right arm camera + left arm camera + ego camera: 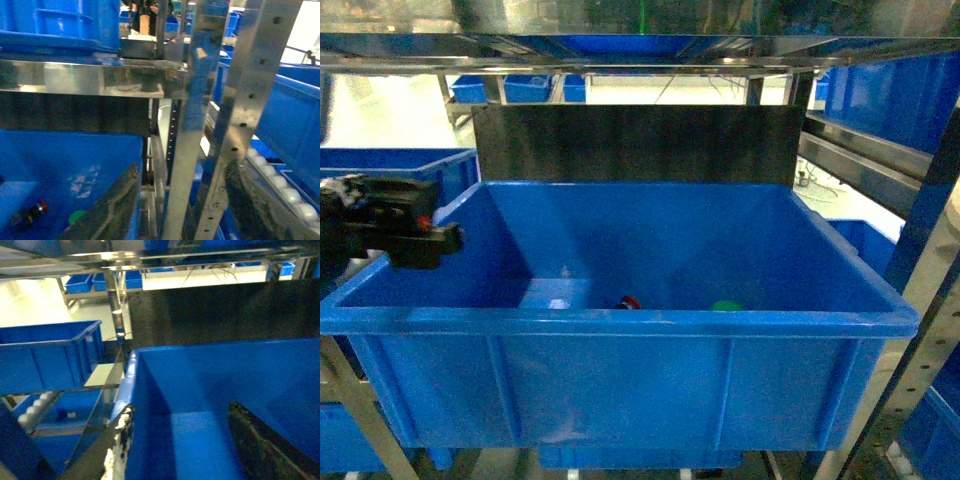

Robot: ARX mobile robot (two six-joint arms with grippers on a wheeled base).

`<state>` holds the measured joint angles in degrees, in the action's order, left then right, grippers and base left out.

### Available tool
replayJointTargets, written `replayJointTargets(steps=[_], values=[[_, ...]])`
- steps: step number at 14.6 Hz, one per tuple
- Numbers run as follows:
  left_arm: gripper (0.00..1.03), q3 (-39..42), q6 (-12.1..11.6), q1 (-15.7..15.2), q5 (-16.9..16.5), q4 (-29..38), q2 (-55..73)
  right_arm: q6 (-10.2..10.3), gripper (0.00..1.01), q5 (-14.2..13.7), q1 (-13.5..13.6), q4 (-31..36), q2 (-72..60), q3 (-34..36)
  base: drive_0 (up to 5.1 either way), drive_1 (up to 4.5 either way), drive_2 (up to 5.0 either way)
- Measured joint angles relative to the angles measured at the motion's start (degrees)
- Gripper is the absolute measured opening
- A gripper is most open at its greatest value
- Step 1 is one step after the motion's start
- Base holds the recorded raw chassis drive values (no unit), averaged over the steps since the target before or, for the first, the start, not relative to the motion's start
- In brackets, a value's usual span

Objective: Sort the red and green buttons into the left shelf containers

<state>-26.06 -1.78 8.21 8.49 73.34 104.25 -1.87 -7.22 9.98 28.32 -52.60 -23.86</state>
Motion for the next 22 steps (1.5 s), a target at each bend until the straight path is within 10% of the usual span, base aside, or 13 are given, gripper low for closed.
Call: replayJointTargets(steps=[5,8,22], values=[[0.02,13.9,1.6,-3.3,-3.2,-0.1,-17.6,0.9,0.02,1.3,-4.5,2.4,9.7,11.9,0.0,0.0,0.0],[0.02,19.3,1.6,-6.4,-7.4,-8.6,-30.1,1.0,0.02,6.6,-10.5,0.5,16.1,16.5,0.0,0.0,0.0],[0.02,25.2,1.7,-8.2,-8.4,-45.7,-76.3,1.0,0.02,7.2,-10.0,-13.7,37.9,23.2,0.0,0.0,0.0]])
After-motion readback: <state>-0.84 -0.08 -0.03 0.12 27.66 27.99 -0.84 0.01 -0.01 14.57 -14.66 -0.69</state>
